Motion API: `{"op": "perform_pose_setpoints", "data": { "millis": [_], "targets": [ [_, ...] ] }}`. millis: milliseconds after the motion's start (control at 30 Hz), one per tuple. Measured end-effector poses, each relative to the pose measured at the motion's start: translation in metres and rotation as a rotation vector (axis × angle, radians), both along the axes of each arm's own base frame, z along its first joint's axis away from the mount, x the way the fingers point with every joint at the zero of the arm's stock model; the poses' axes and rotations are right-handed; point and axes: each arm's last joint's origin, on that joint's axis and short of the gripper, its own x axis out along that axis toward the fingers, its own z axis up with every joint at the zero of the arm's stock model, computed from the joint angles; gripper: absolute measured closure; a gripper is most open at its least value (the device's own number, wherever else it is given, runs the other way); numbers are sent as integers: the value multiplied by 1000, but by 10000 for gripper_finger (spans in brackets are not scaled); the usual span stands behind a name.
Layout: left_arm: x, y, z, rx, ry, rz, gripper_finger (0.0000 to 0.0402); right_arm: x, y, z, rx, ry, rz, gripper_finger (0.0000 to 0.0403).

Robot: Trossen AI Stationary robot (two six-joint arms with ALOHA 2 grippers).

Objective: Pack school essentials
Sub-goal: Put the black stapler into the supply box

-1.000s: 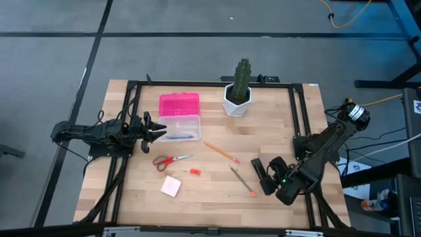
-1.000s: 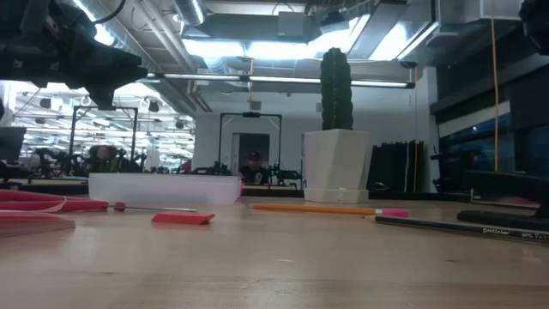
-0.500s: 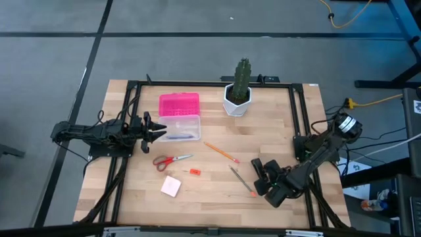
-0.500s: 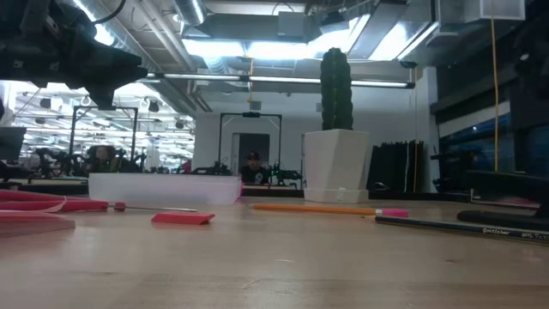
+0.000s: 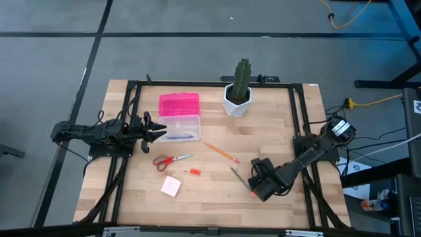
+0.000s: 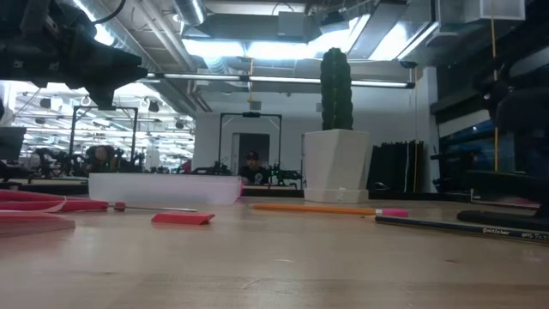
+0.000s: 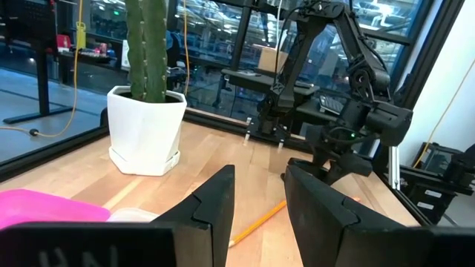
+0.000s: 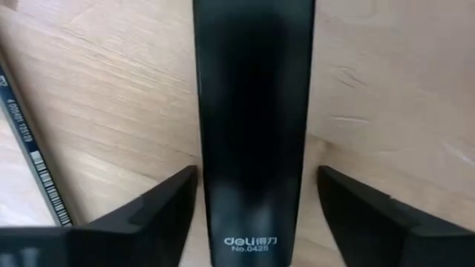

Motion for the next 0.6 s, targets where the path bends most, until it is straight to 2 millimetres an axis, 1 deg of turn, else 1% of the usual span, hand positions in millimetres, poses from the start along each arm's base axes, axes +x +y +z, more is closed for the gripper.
{"op": "perform_pose_setpoints", "data": {
  "millis": [167, 267, 367, 433, 533, 600],
  "targets": [
    [0, 0, 0, 0, 0, 0, 288, 2, 2, 1, 11, 0, -6, 232],
    [0, 0, 0, 0, 0, 0, 288, 2, 2, 2, 11, -1, -5, 268],
    [0, 0, 0, 0, 0, 0, 288, 5, 4, 5, 7, -15, -2, 269],
    [0, 0, 0, 0, 0, 0, 288, 8, 6, 11, 0, -25, 2, 269],
    [0, 0, 0, 0, 0, 0, 288, 13, 6, 27, -15, -57, 19, 269],
    [0, 0, 0, 0, 0, 0, 288, 16, 4, 42, -49, -88, 26, 269]
  ]
}}
